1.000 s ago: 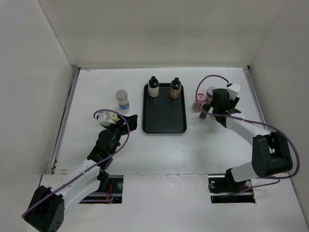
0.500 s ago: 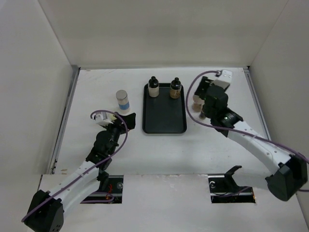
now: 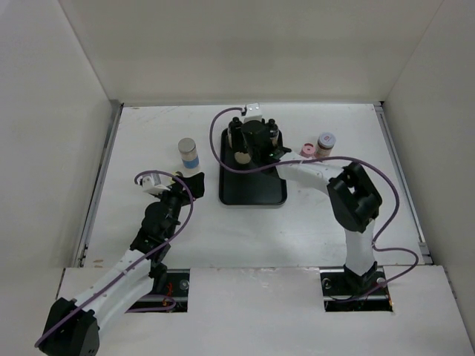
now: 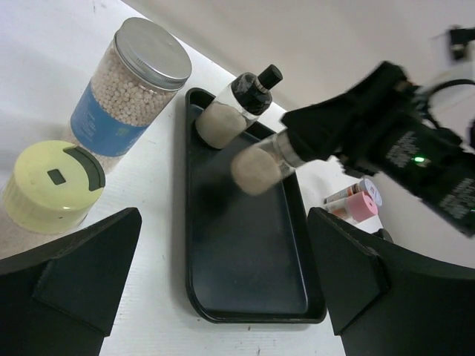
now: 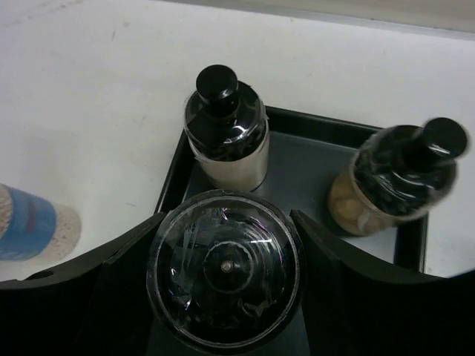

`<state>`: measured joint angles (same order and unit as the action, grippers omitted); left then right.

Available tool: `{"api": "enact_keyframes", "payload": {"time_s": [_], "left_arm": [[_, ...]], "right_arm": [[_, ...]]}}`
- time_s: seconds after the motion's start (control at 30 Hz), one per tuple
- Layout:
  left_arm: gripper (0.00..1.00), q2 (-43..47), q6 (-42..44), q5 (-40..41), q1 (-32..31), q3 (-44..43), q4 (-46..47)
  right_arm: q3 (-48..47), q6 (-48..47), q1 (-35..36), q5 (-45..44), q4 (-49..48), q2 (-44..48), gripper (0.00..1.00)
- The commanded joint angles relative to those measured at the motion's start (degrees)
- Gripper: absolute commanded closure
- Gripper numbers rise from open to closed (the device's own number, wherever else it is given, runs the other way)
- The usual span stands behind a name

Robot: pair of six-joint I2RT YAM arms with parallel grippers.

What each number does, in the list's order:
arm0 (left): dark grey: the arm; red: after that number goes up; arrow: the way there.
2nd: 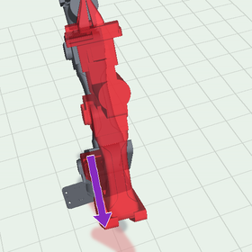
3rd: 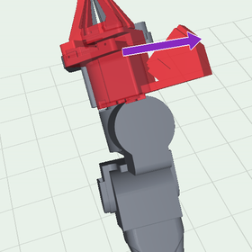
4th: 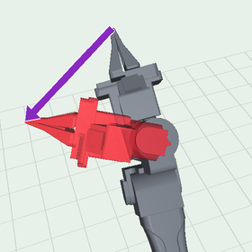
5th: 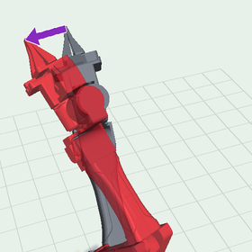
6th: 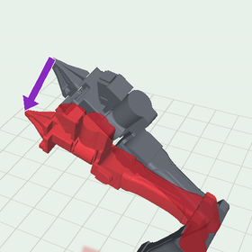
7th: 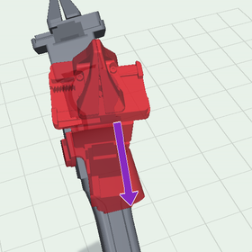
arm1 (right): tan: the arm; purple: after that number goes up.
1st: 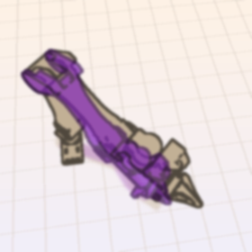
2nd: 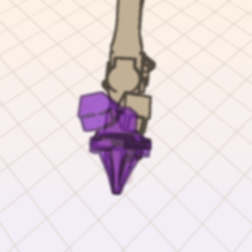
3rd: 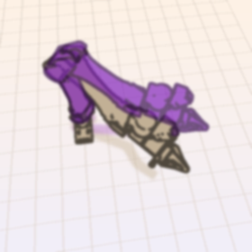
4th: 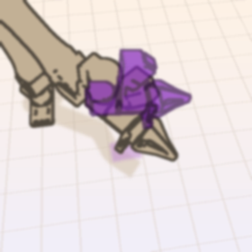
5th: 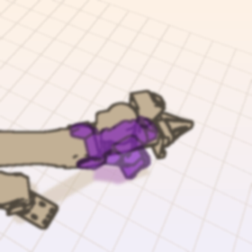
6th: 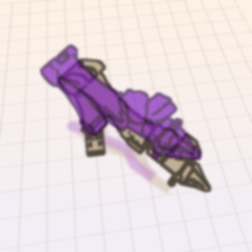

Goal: Organize the condiment bottles

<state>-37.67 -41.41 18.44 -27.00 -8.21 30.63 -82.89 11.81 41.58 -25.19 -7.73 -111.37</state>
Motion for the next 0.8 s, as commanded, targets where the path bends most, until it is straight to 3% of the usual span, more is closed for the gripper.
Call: {"api": "enact_keyframes", "payload": {"time_s": [0.0, 0.33, 0.53, 0.77], "left_arm": [[0.02, 0.1, 0.9, -0.1, 0.5, 0.5, 2.2], [0.02, -4.0, 0.9, -0.4, 0.2, 0.1, 4.4], [0.02, -4.3, 0.9, -0.4, 0.2, 0.3, 5.2], [0.02, -4.0, 1.0, -0.2, 0.2, 0.3, 5.1]], "right_arm": [[-6.1, -2.8, -1.1, 0.8, -5.8, -1.5, 0.46], [-8.2, -2.2, -4.9, 0.3, -5.9, -6.4, 0.4], [-8.7, -1.4, -6.0, 1.0, -5.0, -7.8, 0.14], [-4.1, -0.6, -5.3, 4.4, -4.7, 1.3, 0.03]]}}
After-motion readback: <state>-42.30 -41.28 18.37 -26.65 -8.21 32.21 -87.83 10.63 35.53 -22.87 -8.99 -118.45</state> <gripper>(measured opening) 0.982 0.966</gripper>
